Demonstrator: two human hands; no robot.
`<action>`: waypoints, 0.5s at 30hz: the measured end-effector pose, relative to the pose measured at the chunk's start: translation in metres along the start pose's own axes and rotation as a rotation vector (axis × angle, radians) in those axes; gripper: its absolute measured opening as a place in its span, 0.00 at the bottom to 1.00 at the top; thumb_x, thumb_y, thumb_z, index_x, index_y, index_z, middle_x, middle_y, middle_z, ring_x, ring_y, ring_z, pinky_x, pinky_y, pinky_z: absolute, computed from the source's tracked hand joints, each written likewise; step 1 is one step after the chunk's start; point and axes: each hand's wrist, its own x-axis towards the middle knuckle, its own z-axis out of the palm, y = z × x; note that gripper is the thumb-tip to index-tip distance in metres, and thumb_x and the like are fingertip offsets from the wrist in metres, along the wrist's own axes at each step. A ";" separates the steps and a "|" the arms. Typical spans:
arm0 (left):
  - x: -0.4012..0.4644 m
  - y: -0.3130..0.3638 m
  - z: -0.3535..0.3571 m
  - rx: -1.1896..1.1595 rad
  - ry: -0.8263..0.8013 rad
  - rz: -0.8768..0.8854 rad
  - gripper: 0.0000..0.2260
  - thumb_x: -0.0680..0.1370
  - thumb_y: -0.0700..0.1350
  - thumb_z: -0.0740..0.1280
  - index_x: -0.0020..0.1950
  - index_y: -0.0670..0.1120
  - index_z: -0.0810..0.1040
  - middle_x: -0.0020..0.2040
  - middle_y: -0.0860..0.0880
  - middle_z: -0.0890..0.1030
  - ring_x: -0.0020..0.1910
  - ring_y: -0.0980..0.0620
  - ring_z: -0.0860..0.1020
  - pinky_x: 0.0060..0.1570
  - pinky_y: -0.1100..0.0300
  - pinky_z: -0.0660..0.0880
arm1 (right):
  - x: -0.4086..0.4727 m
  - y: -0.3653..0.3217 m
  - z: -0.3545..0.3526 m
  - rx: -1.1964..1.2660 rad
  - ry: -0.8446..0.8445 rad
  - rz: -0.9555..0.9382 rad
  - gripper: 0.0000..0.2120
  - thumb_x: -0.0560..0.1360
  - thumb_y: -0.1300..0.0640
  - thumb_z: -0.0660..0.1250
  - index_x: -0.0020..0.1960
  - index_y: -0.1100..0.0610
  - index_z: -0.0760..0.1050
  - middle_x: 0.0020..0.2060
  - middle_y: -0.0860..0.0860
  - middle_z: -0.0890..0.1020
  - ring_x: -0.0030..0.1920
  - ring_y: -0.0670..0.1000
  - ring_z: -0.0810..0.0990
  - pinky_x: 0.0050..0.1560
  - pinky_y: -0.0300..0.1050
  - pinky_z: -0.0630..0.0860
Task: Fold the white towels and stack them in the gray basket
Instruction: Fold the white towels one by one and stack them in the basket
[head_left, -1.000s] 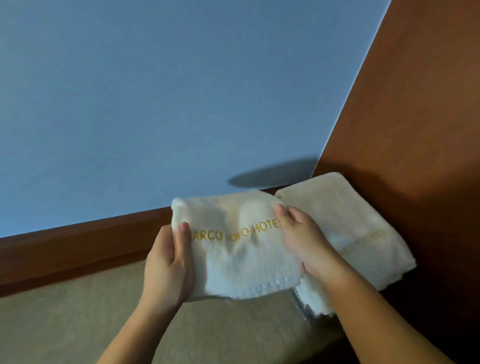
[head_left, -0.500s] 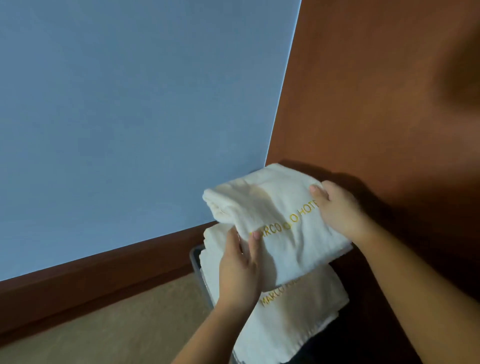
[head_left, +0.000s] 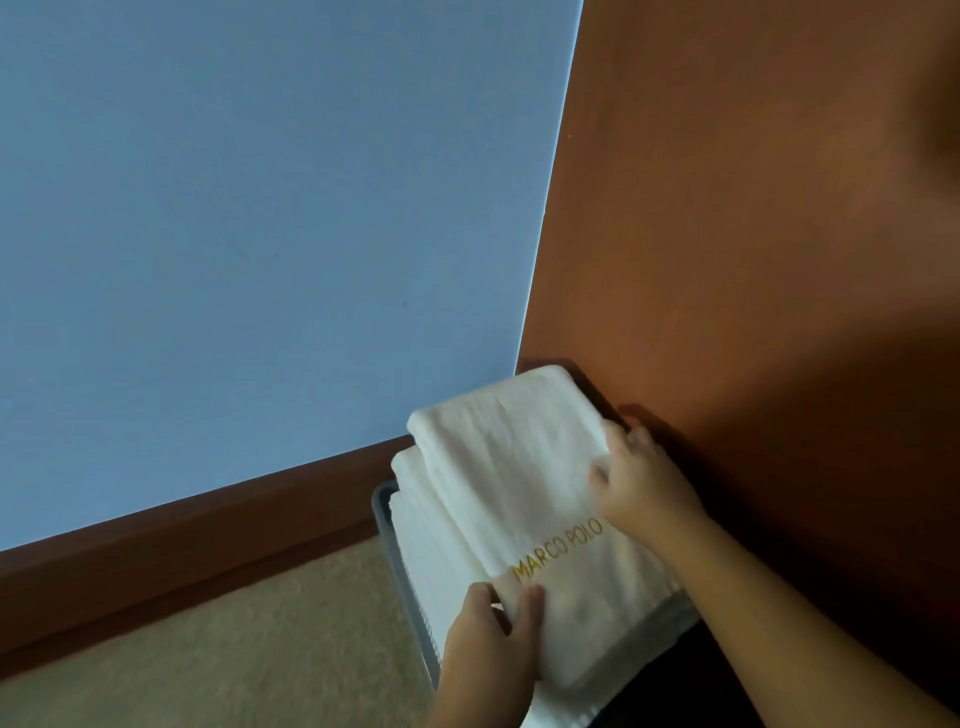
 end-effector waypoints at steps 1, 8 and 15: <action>-0.003 -0.002 0.000 0.033 -0.016 -0.007 0.15 0.77 0.61 0.72 0.51 0.52 0.75 0.43 0.51 0.83 0.39 0.56 0.83 0.45 0.54 0.83 | 0.005 -0.006 0.000 -0.028 0.016 -0.061 0.29 0.81 0.47 0.61 0.79 0.54 0.61 0.68 0.57 0.70 0.65 0.59 0.73 0.62 0.56 0.75; 0.039 0.044 -0.041 0.346 0.341 0.313 0.43 0.75 0.69 0.68 0.82 0.52 0.55 0.75 0.47 0.64 0.74 0.44 0.64 0.74 0.49 0.62 | 0.047 -0.036 0.011 -0.056 -0.086 -0.289 0.32 0.83 0.35 0.53 0.84 0.44 0.53 0.84 0.54 0.48 0.83 0.57 0.45 0.82 0.59 0.50; 0.157 0.082 -0.053 0.831 0.192 0.369 0.33 0.84 0.67 0.48 0.85 0.55 0.45 0.85 0.46 0.39 0.84 0.43 0.38 0.81 0.43 0.43 | 0.076 -0.050 0.049 -0.072 -0.193 -0.203 0.32 0.81 0.28 0.41 0.82 0.34 0.39 0.83 0.53 0.37 0.82 0.60 0.34 0.80 0.64 0.36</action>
